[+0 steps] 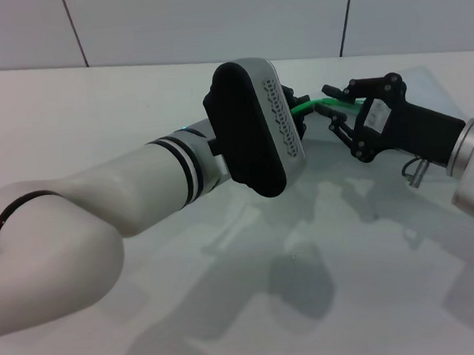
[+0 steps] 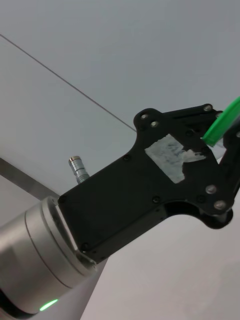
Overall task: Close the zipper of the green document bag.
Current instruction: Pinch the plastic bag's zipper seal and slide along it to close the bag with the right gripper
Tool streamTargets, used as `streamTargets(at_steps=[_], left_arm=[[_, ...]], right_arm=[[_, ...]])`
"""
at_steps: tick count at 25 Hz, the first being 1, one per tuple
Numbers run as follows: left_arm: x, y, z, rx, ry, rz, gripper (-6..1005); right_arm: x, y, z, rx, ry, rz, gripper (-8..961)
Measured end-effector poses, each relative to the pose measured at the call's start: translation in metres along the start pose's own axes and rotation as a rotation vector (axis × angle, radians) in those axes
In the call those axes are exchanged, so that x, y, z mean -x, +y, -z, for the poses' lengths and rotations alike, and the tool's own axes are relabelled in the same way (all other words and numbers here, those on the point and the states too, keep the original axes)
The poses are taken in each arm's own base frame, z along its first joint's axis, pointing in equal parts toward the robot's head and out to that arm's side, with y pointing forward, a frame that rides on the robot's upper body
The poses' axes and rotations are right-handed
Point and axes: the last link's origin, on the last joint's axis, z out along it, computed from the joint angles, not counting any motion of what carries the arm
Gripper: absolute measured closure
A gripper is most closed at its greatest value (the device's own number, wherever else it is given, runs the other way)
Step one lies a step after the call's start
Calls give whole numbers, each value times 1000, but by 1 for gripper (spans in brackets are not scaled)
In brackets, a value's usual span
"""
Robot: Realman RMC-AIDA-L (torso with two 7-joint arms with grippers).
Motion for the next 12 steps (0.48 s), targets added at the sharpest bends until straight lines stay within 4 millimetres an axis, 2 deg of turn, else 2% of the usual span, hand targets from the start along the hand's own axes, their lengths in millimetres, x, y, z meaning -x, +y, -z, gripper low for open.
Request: streamTargets(at_steps=[12], left_arm=[[2,1,0,1,-7,2,945]], right_arm=[[0,3,3,-5,-14,-12,775]])
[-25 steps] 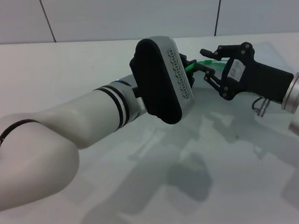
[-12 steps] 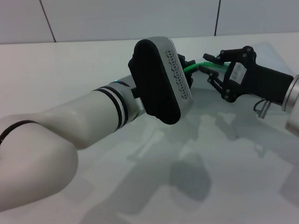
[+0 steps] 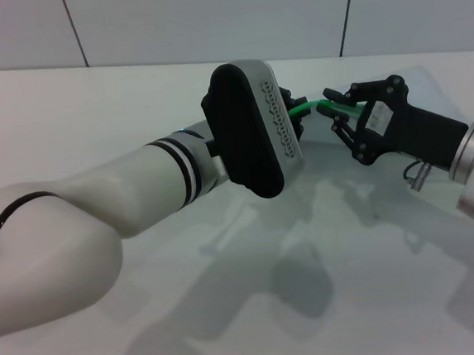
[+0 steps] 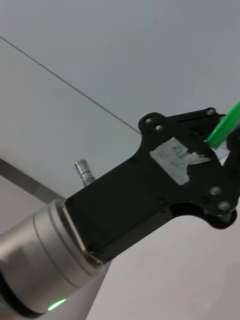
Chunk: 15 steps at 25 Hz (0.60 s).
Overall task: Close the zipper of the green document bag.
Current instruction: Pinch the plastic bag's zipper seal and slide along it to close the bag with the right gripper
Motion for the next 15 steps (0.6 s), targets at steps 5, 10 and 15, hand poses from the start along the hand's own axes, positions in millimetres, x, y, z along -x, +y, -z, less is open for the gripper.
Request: streamTargets(at_steps=[5,10,15], left_arm=[[1,0,0,0,-1,-1,944],[1,0,0,0,-2,-2,944],[0,0,0,0,0,-3,944]], right_arm=[[5,3,-1,4,-36,-13,799],[6,3,-2,6,-39,-17,809],[6,2,-2,6,-34,-15,807]])
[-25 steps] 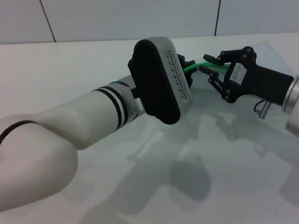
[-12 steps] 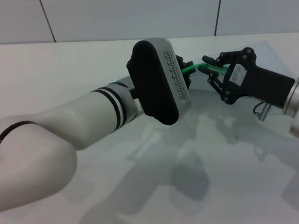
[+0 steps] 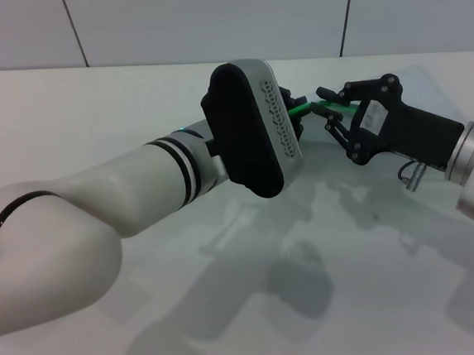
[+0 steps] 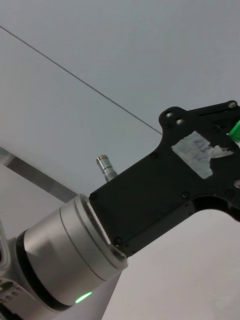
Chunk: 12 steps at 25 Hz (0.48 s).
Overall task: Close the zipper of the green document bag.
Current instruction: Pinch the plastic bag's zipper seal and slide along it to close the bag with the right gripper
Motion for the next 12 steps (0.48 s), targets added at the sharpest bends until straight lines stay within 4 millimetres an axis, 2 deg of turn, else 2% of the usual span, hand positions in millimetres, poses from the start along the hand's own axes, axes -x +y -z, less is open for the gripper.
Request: streamTargets(at_steps=[12], left_arm=[[-1,-1,0,-1,4,-1,944]], right_arm=[[-5,-1,-3,-2,43,6,801]])
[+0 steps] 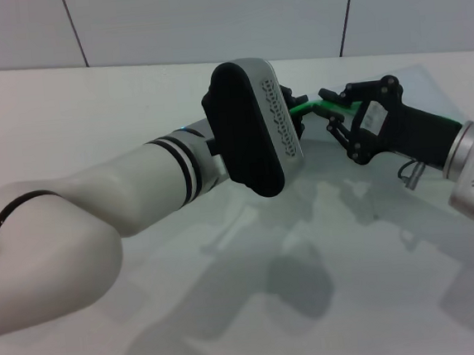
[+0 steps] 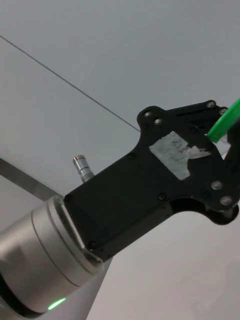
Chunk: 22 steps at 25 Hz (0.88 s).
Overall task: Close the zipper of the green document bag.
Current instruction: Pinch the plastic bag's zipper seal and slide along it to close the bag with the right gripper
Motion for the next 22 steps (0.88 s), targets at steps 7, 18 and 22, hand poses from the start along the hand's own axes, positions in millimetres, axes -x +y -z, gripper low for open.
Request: streamTargets(at_steps=[7,18,22], left_arm=[[0,0,0,0,0,0,944],[1,0,0,3,-4,-1,944],[3,1,0,3,-9,0,944]], right_arm=[[0,-1,0,-7,-2,-6,803],[-1,2,1,-3,1,-9,866],[-1,2,2,-1,1,-10,878]])
